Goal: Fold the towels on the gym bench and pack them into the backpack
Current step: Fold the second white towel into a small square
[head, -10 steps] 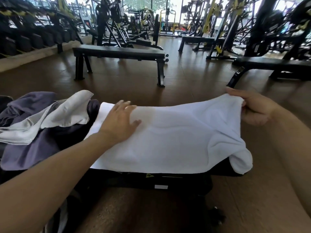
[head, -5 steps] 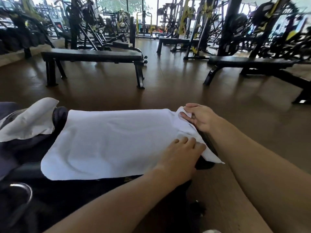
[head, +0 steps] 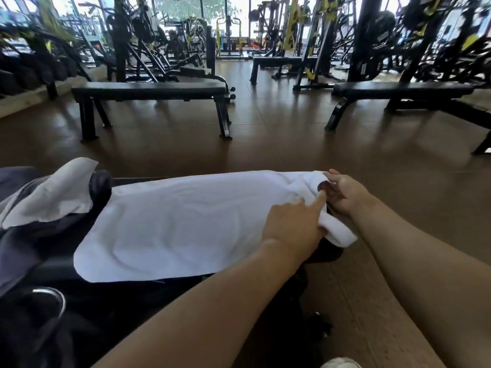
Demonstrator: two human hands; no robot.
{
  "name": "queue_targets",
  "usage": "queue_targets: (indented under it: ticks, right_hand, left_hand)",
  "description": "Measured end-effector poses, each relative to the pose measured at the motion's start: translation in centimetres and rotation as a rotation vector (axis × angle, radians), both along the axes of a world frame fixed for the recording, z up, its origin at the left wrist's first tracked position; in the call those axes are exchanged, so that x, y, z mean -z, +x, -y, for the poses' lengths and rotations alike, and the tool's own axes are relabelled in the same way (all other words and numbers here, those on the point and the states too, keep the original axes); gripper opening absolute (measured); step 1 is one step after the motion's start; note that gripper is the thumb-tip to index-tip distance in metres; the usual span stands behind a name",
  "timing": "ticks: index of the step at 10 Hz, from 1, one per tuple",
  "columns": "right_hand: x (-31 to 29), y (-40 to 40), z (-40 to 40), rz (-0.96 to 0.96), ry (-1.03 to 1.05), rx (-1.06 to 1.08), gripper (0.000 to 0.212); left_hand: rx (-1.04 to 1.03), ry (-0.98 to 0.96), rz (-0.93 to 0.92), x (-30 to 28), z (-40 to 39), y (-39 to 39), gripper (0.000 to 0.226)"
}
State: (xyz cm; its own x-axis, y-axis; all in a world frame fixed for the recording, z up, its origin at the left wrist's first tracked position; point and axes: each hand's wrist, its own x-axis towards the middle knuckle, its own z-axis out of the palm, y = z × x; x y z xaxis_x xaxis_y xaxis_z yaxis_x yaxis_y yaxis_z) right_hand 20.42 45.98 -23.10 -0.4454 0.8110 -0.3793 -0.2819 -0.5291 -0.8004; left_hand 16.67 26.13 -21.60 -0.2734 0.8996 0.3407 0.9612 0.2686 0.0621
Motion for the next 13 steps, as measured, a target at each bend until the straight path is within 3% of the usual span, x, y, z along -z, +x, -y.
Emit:
queue_targets:
  ticks: [1, 3, 4, 5, 7, 8, 9, 10, 11, 12, 13]
  right_hand:
    - [0.2, 0.6, 0.1, 0.013, -0.014, -0.066, 0.009]
    - [0.1, 1.9, 0.4, 0.148, 0.039, -0.068, 0.047]
    - [-0.4, 2.3, 1.1, 0.211, 0.105, -0.081, 0.043]
    - [-1.5, 2.7, 0.5, 0.267, 0.192, -0.114, 0.042]
    - [-6.2, 3.3, -0.7, 0.293, 0.394, 0.111, 0.046]
    - [-10.2, 2.3, -1.5, 0.223, 0.412, 0.37, 0.037]
    - [-13.0, 0.0, -0.1, 0.071, 0.463, 0.383, 0.039]
    - [-14.3, -3.0, 4.3, -0.132, 0.597, 0.314, 0.027]
    - [-14.5, -7.6, 9.6, -0.242, 0.544, 0.28, 0.024]
    - [-12.3, -11.9, 13.7, -0.077, 0.656, 0.149, 0.024]
    - [-9.4, -15.6, 16.7, 0.106, 0.831, -0.116, 0.023]
  left_hand:
    - [-0.052, -0.117, -0.054, -0.7, 0.0, 0.8, 0.026]
    - [0.002, 0.019, -0.001, 0.1, 1.7, 2.3, 0.038]
    - [0.039, 0.13, 0.07, -0.4, 2.4, 3.2, 0.039]
    - [0.036, 0.129, 0.359, -1.7, 2.8, 4.6, 0.031]
    - [0.034, 0.155, 1.21, -2.8, 2.2, 6.0, 0.042]
    - [0.055, 0.133, 1.37, -3.7, 2.8, 6.6, 0.058]
    - [0.062, 0.177, 1.431, -4.6, 4.7, 5.9, 0.062]
    - [-0.025, 0.271, 1.461, -4.9, 8.2, 3.5, 0.057]
    - [-0.142, 0.372, 1.458, -4.6, 13.1, 0.0, 0.032]
    - [-0.168, 0.355, 1.548, -4.0, 17.6, -2.7, 0.022]
    - [-0.216, 0.106, 1.626, -3.0, 21.0, -5.3, 0.021]
